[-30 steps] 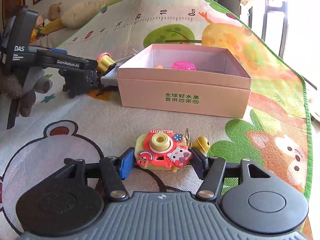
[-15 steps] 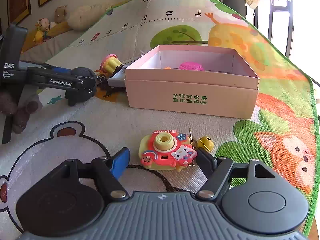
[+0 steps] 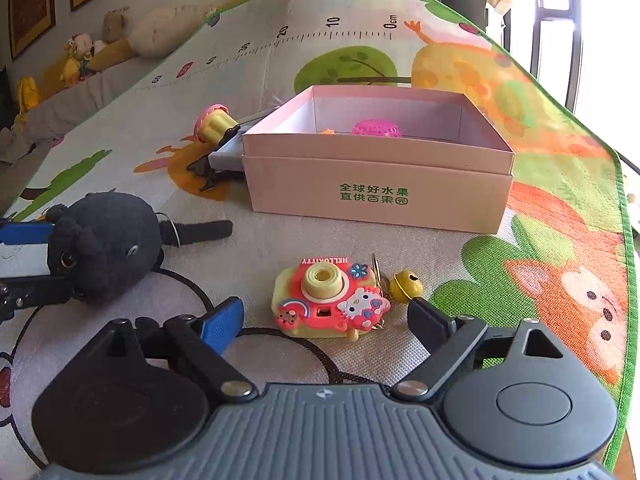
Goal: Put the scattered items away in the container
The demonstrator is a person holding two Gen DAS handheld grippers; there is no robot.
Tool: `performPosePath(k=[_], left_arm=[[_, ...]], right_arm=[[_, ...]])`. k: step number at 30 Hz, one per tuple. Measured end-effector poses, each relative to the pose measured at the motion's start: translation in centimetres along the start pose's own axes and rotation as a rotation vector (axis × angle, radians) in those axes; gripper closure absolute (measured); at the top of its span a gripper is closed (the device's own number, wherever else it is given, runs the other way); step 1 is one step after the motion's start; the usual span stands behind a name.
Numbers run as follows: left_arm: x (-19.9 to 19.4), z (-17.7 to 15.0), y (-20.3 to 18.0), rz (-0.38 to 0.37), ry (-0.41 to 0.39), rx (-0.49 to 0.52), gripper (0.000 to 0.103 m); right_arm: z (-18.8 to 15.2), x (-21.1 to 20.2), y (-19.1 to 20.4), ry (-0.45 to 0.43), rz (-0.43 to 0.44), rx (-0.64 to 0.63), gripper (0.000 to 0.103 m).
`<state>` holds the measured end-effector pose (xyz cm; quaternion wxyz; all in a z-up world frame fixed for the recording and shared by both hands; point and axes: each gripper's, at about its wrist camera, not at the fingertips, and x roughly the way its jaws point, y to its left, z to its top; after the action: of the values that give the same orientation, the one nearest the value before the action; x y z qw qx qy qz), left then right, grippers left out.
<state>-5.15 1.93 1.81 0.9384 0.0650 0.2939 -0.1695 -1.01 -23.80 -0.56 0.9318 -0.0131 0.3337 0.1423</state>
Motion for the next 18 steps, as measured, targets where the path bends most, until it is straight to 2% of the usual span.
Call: performPosePath(k=[3, 5, 8, 10, 13, 15, 18], left_arm=[[-0.4, -1.1, 1.5, 0.027, 0.033, -0.044, 0.008], [-1.0, -0.9, 2.0, -0.006, 0.026, -0.059, 0.006], [-1.7, 0.1, 0.7, -0.067, -0.018, -0.026, 0.003], [-1.4, 1.0, -0.9, -0.094, -0.046, 0.022, 0.003], [-0.4, 1.8, -3.8, -0.112, -0.07, 0.121, 0.002], [0.5, 1.9, -5.6, -0.092, -0.076, 0.213, 0.002], [2.0, 1.6, -7.3, -0.012, -0.08, 0.348, 0.002]], right_arm=[[0.0, 0.1, 0.1, 0.008, -0.003, -0.008, 0.011], [0.1, 0.3, 0.4, 0.019, -0.007, -0.024, 0.008], [0.1, 0.5, 0.6, 0.035, -0.013, -0.037, 0.004], [0.2, 0.7, 0.5, 0.045, -0.007, -0.034, 0.0], [0.2, 0.8, 0.5, 0.053, -0.007, -0.039, 0.0], [0.3, 0.8, 0.6, 0.057, -0.008, -0.042, 0.0], [0.3, 0.8, 0.4, 0.064, -0.002, -0.043, 0.0]])
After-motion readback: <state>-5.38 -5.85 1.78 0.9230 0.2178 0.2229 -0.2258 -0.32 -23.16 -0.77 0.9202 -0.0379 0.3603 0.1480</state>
